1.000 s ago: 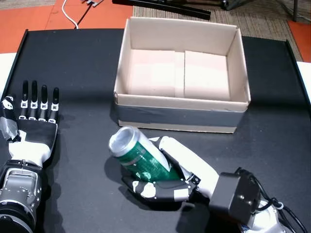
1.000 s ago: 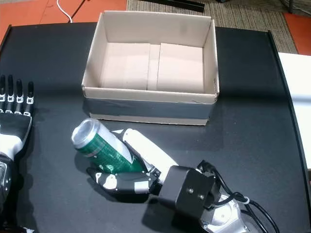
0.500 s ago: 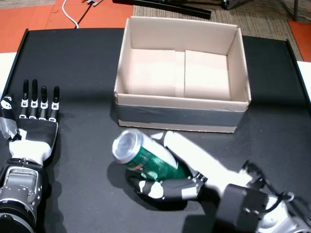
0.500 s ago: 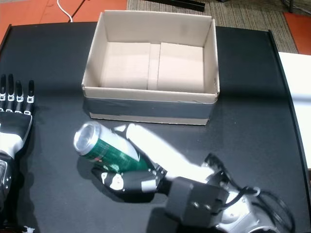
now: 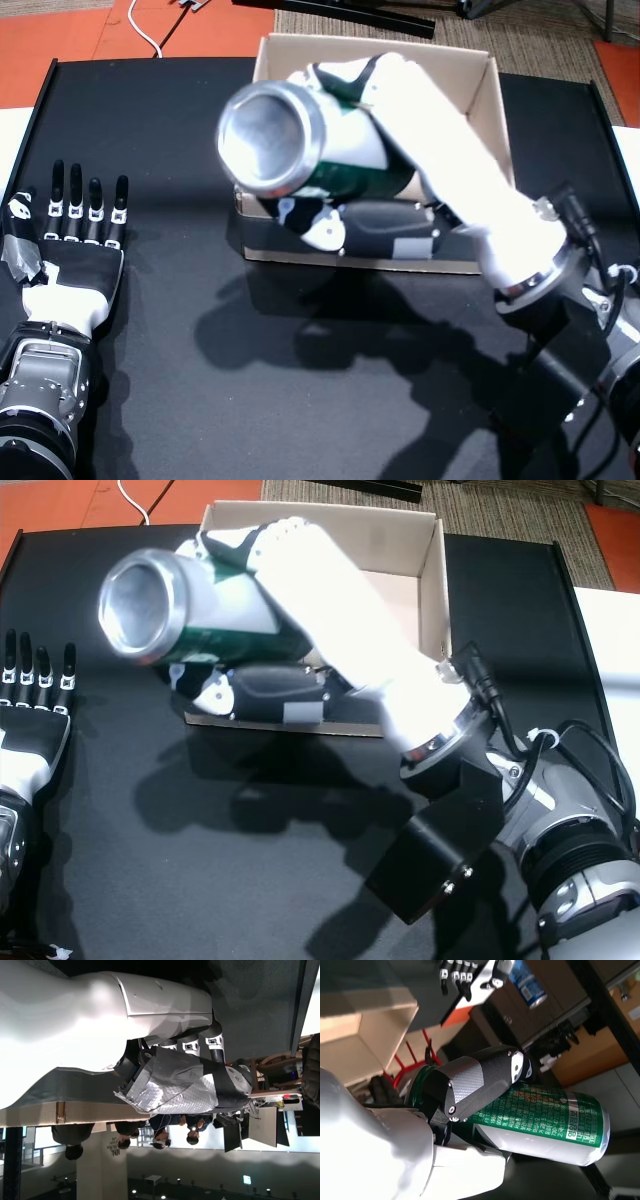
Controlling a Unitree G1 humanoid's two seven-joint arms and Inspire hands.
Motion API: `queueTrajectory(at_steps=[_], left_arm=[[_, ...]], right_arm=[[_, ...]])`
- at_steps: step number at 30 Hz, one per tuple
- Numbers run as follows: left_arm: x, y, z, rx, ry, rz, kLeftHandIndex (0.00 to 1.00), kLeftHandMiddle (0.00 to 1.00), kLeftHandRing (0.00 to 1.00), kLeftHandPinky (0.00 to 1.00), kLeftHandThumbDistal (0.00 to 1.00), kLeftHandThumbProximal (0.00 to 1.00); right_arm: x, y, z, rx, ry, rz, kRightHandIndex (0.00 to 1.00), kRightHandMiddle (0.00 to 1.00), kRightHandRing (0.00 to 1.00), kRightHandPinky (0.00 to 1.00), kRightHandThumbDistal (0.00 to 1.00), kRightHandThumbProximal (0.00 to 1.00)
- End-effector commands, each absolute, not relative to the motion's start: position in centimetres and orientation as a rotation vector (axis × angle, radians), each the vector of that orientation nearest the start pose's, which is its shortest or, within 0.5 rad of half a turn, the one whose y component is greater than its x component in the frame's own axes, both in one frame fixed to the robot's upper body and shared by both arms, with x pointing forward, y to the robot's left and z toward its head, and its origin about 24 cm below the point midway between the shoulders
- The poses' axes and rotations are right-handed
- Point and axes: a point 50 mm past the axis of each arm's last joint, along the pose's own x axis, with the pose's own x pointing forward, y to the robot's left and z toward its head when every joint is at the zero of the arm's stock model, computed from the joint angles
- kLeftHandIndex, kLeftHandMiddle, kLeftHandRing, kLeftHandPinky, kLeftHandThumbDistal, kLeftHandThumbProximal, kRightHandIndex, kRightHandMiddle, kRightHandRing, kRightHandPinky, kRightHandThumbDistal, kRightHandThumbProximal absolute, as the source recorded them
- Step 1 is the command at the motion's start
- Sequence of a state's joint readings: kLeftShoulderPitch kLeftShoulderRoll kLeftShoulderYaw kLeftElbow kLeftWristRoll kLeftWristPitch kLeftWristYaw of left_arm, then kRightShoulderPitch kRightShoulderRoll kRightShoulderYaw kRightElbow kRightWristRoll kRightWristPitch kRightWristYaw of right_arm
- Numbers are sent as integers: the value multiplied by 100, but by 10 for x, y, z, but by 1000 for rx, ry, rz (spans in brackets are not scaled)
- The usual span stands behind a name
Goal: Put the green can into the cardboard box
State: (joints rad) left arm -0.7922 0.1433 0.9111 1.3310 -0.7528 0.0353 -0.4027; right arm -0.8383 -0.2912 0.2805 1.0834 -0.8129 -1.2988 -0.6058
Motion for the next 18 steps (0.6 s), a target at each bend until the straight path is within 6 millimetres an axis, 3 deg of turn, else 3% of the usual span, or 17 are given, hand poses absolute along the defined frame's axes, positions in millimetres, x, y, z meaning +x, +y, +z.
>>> queueTrajectory(at_steps=[1, 3, 6, 9, 12, 13, 15, 18], left_arm=[[334, 203, -17, -1358, 159, 277, 55, 35, 47, 64, 46, 66], [334, 203, -17, -1361, 160, 277, 56, 36, 46, 63, 46, 66], [334, 202, -17, -1370, 157, 281, 56, 36, 47, 66, 46, 64], [335, 201, -17, -1367, 158, 282, 58, 36, 49, 71, 46, 69], [335, 200, -17, -1374, 157, 282, 56, 34, 47, 68, 49, 64], [334, 200, -17, -1378, 158, 283, 56, 33, 46, 67, 50, 63], [334, 199, -18, -1387, 155, 279, 55, 34, 47, 66, 51, 61], [334, 198, -18, -1397, 145, 272, 56, 35, 49, 64, 54, 57]], right_arm=[[328, -96, 148, -623, -1183, 464, 0, 0, 2, 21, 38, 22], [332, -96, 154, -648, -1218, 418, 0, 0, 2, 21, 38, 20], [338, -95, 170, -701, -1357, 257, 0, 0, 0, 21, 51, 17], [343, -92, 187, -720, -1537, 97, 0, 0, 0, 19, 54, 23], [347, -91, 204, -724, -1627, 10, 0, 4, 4, 21, 51, 29], [349, -91, 209, -736, -1637, -2, 1, 5, 7, 23, 48, 28], [353, -92, 216, -773, -1651, -29, 0, 5, 8, 23, 52, 16], [362, -93, 234, -848, -1600, -57, 0, 0, 3, 21, 50, 31]])
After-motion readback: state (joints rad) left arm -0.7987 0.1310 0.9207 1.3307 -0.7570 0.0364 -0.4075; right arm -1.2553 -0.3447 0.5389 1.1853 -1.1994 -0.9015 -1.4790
